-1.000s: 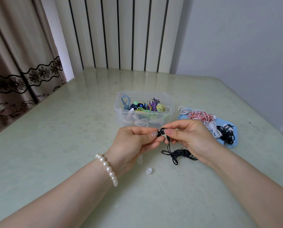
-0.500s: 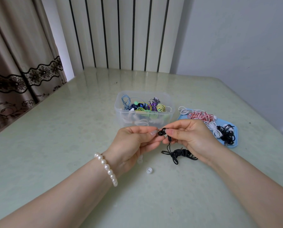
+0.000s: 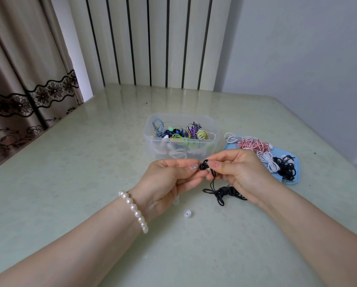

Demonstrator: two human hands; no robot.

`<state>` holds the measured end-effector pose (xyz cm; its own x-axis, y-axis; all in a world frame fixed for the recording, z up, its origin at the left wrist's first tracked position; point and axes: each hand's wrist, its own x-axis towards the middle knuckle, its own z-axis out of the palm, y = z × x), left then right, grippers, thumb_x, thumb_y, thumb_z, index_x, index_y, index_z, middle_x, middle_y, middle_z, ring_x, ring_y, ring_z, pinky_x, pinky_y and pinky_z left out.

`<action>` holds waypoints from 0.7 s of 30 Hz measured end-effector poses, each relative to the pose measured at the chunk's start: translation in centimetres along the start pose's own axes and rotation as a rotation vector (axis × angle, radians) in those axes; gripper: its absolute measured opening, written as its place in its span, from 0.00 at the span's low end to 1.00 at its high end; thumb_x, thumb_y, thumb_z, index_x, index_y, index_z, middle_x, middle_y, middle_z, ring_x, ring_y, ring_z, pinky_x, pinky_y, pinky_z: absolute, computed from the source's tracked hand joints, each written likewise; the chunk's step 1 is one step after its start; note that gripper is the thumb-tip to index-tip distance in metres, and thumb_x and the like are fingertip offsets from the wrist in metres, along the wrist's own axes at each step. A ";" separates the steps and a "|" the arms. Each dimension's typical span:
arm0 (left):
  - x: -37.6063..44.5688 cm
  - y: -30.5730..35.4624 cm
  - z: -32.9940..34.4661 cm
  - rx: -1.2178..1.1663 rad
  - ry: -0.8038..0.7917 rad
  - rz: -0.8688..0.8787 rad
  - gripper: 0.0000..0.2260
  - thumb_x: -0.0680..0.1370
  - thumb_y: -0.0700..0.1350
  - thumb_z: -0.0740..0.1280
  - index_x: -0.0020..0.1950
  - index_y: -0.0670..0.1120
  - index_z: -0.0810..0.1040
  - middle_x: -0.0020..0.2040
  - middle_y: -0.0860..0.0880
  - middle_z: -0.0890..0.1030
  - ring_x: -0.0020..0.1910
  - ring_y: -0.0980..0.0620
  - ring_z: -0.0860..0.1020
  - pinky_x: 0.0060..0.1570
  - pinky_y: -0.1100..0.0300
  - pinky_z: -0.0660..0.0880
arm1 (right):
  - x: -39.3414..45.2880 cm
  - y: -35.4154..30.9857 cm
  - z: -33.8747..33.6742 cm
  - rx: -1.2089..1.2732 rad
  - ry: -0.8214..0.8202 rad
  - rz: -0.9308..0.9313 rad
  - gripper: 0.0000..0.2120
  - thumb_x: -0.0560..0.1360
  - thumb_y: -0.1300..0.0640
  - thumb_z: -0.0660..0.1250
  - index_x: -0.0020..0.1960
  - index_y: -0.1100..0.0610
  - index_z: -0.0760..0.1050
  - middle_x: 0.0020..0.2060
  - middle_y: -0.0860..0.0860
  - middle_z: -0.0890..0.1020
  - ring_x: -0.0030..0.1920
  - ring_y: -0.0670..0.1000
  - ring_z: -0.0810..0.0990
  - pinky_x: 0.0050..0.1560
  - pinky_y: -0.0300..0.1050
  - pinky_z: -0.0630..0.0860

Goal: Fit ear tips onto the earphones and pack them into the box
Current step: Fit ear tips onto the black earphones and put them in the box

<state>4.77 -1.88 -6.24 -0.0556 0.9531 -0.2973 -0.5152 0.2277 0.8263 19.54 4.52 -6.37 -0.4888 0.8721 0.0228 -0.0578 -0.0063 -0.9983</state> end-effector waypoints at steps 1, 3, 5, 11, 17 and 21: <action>0.0 0.0 0.0 0.003 0.001 0.000 0.05 0.73 0.29 0.63 0.44 0.35 0.78 0.35 0.40 0.83 0.34 0.50 0.83 0.37 0.62 0.80 | 0.0 0.0 0.0 0.004 0.003 0.005 0.05 0.68 0.70 0.65 0.38 0.64 0.78 0.25 0.54 0.81 0.25 0.49 0.79 0.29 0.35 0.73; 0.0 0.0 0.1 0.016 0.002 -0.002 0.06 0.73 0.29 0.63 0.42 0.36 0.79 0.36 0.40 0.83 0.34 0.50 0.83 0.37 0.62 0.80 | 0.0 0.0 0.0 0.005 0.010 0.012 0.06 0.69 0.71 0.65 0.38 0.64 0.78 0.25 0.54 0.80 0.25 0.49 0.78 0.29 0.35 0.73; 0.0 0.0 0.1 0.028 0.001 -0.005 0.07 0.73 0.29 0.63 0.41 0.37 0.79 0.36 0.40 0.83 0.34 0.50 0.83 0.37 0.62 0.80 | 0.0 0.0 0.0 -0.006 0.012 0.019 0.07 0.69 0.71 0.65 0.37 0.63 0.78 0.25 0.54 0.80 0.25 0.49 0.78 0.30 0.35 0.73; 0.0 0.1 0.1 0.001 0.002 -0.012 0.06 0.73 0.29 0.63 0.42 0.36 0.79 0.37 0.39 0.83 0.34 0.50 0.83 0.38 0.61 0.79 | -0.1 -0.1 0.4 -0.111 0.056 -0.062 0.08 0.69 0.71 0.67 0.36 0.60 0.78 0.24 0.52 0.81 0.25 0.47 0.79 0.30 0.34 0.73; 0.0 0.1 0.2 -0.034 0.011 -0.013 0.06 0.74 0.30 0.63 0.45 0.37 0.78 0.37 0.40 0.84 0.35 0.50 0.83 0.37 0.62 0.80 | -0.1 0.5 1.4 -0.150 0.158 -0.222 0.06 0.68 0.74 0.67 0.38 0.65 0.78 0.21 0.48 0.79 0.23 0.43 0.77 0.29 0.31 0.72; 0.0 0.0 0.3 -0.062 0.002 -0.025 0.07 0.74 0.31 0.62 0.46 0.38 0.79 0.40 0.41 0.84 0.37 0.51 0.84 0.38 0.62 0.80 | -0.2 0.8 1.5 -0.232 0.223 -0.310 0.10 0.68 0.71 0.69 0.37 0.57 0.79 0.25 0.42 0.81 0.28 0.40 0.79 0.34 0.30 0.74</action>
<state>5.01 -1.82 -6.08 -0.0435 0.9470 -0.3182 -0.5683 0.2385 0.7875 18.25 3.60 -7.07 -0.2784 0.8998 0.3359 0.0370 0.3595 -0.9324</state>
